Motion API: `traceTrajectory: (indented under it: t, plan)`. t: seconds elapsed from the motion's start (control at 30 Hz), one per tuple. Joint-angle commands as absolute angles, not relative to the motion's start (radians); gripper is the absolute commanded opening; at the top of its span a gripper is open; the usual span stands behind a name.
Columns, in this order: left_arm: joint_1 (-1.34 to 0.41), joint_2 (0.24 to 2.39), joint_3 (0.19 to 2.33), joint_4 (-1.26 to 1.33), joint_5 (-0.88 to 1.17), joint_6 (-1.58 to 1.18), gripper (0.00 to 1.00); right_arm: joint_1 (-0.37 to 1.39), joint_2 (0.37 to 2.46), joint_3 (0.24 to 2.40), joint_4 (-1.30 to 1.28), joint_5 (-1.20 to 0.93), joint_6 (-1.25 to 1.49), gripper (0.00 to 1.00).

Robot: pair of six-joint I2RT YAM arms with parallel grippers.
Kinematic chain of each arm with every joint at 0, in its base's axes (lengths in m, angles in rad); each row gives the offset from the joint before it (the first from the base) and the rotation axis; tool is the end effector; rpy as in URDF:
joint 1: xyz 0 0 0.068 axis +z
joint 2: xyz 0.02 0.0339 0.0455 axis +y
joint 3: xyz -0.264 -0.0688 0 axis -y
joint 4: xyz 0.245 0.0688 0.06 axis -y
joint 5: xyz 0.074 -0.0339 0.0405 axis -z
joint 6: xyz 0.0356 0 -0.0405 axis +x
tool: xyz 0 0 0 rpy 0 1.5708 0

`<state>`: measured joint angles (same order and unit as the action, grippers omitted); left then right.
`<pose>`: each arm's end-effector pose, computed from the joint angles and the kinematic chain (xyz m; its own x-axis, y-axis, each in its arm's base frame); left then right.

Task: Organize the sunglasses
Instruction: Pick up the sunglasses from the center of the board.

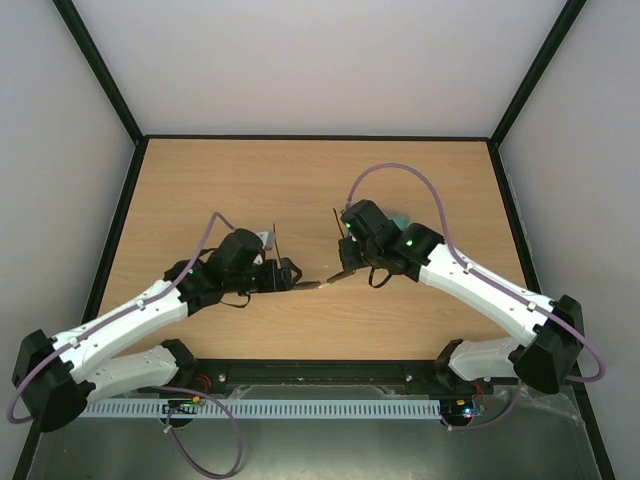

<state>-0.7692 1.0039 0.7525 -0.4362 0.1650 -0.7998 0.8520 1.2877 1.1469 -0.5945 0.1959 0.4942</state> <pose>0.1502 -0.1536 0.2641 -0.8753 -0.1373 -0.4637 0.2146 0.7490 -0.6269 0.1883 0.2047 0.3190 -0.6939 -0.0866 -0.7148 -0.3567 0.9037 0.2368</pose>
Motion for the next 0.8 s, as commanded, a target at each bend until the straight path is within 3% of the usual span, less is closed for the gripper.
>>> traceTrajectory:
  t: [0.0, 0.47, 0.77]
  plan:
    - [-0.816, 1.041, 0.796, -0.420, 0.098, -0.847, 0.88, 0.861, 1.272, 1.127, -0.592, 0.177, 0.491, 0.01]
    - [-0.809, 0.987, 1.066, -0.669, 0.000, -0.773, 0.95, 0.860, 1.245, 1.094, -0.637, 0.245, 0.484, 0.01]
    - [-0.695, 0.902, 0.880, -0.741, -0.070, -0.784, 0.99, 0.860, 1.157, 1.056, -0.633, 0.218, 0.515, 0.01]
